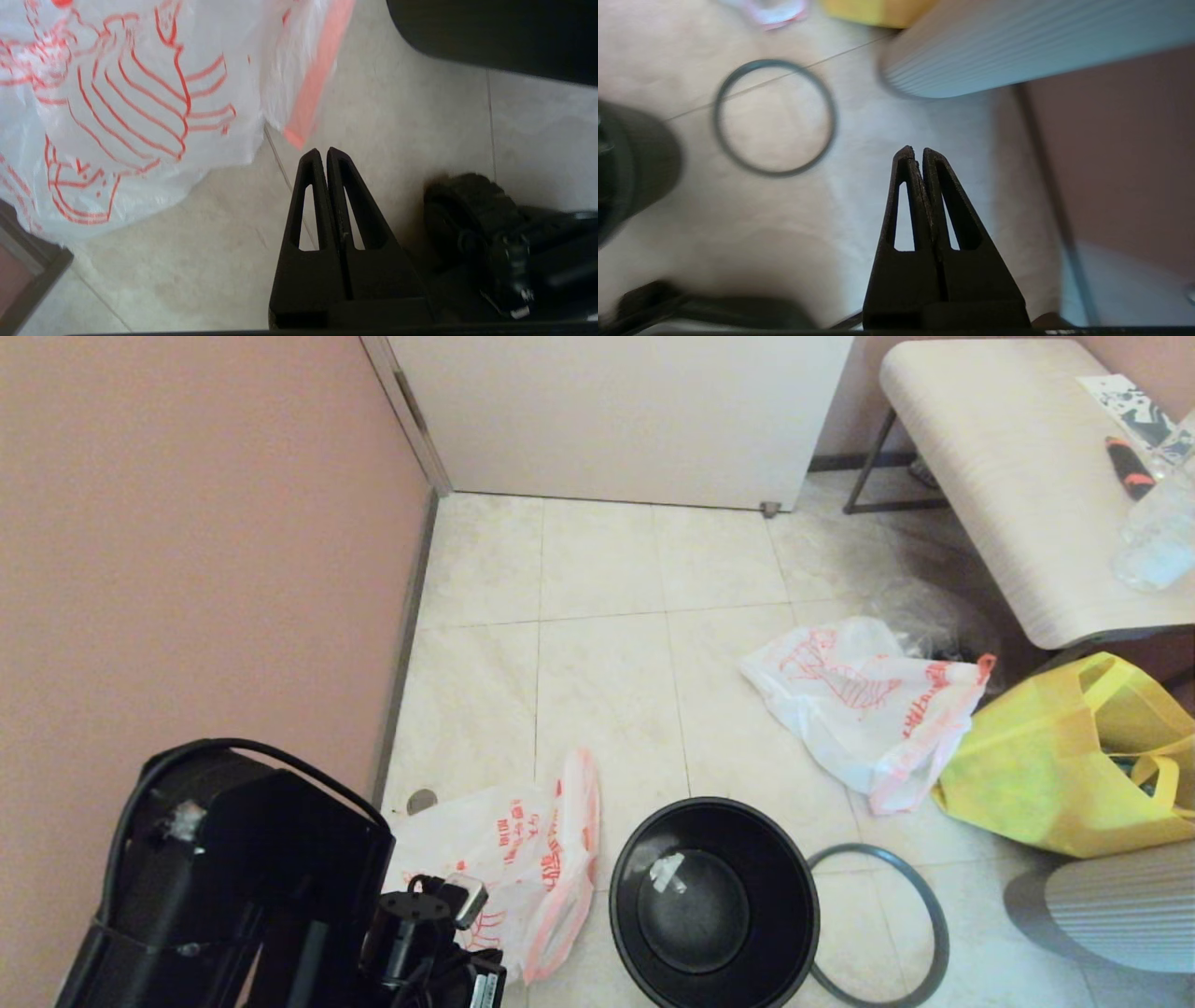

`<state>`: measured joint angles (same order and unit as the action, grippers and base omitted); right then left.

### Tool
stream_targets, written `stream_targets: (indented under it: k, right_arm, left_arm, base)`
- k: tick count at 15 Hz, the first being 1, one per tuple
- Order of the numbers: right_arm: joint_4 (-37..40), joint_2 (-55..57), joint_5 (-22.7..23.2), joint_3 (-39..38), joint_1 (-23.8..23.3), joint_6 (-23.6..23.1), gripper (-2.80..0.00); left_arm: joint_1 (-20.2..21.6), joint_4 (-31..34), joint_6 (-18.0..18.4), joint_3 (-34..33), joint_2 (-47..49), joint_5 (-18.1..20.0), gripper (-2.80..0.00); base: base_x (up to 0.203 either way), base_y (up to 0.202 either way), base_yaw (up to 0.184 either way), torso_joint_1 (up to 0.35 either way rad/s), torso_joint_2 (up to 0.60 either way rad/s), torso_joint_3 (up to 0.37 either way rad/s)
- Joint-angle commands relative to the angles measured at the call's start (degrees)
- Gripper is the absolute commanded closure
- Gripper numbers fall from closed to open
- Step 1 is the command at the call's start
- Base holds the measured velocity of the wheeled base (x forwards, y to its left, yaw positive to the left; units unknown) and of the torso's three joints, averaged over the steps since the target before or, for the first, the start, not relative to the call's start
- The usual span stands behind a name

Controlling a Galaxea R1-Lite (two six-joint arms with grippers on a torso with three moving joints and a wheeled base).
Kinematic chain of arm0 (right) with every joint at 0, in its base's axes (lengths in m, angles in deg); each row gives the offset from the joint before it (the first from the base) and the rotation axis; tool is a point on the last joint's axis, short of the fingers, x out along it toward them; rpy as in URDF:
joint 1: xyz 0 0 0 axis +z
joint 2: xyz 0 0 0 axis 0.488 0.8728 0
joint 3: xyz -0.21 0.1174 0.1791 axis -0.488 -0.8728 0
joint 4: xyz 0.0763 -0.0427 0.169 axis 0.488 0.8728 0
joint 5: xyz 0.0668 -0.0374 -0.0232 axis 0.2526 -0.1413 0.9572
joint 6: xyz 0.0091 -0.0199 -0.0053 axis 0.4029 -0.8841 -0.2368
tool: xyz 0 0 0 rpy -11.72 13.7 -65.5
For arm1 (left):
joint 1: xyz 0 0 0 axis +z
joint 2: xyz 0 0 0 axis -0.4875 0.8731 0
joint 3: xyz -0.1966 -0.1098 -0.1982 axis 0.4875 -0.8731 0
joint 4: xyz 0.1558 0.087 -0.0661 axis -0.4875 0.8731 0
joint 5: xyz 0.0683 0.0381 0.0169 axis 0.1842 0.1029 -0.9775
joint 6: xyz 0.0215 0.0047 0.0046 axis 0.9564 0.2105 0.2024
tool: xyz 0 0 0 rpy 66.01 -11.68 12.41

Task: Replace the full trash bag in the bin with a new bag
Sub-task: Pick up a new trash bag

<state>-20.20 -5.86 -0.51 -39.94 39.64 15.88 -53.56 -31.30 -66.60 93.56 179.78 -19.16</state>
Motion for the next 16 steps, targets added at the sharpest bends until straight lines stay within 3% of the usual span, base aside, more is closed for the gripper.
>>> stream_targets:
  k: [1, 3, 5, 8, 10, 13, 14, 16]
  right_arm:
    - [0.0, -9.8, -0.1, -5.0, -3.5, -2.7, 0.0]
    - [-1.8, -14.0, 0.5, -8.9, -4.2, -4.9, 0.0]
    - [-8.9, -14.7, 2.7, -14.2, -4.3, -6.4, 0.0]
    - [-25.5, -14.7, 15.5, -24.1, -4.4, -11.0, 0.0]
    - [-31.4, -14.9, 15.2, -28.3, -5.9, -15.4, 0.0]
    - [-30.0, -20.3, 14.4, -28.9, -10.8, -19.2, 0.0]
    - [-29.6, -22.6, 16.4, -29.5, -10.8, -19.5, 0.0]
    - [-29.3, -26.7, 28.4, -30.7, -10.8, -19.8, 0.0]
  left_arm:
    - [0.2, -0.5, 0.0, 1.0, 0.3, -0.1, 0.0]
    - [0.2, -0.5, 0.1, 1.6, 0.4, -0.1, 0.0]
    - [0.3, -0.5, 0.2, 3.1, 0.9, -0.1, 0.0]
    - [1.7, -0.5, 0.3, 5.8, 2.6, -0.2, 0.0]
    - [2.7, -0.5, 1.3, 7.3, 3.8, -0.2, 0.0]
    - [2.8, -0.5, 2.1, 7.6, 4.6, -0.1, 0.0]
    - [2.8, -0.5, 2.1, 7.6, 4.4, -0.1, 0.0]
    - [2.9, -0.5, 2.1, 7.6, 4.1, -0.1, 0.0]
  base:
    - [0.0, 0.0, 0.0, 0.0, 0.0, 0.0]
    - [0.0, 0.0, 0.0, 0.0, 0.0, 0.0]
    - [0.0, 0.0, 0.0, 0.0, 0.0, 0.0]
    - [0.0, 0.0, 0.0, 0.0, 0.0, 0.0]
    - [0.0, 0.0, 0.0, 0.0, 0.0, 0.0]
    - [0.0, 0.0, 0.0, 0.0, 0.0, 0.0]
    - [0.0, 0.0, 0.0, 0.0, 0.0, 0.0]
    - [0.0, 0.0, 0.0, 0.0, 0.0, 0.0]
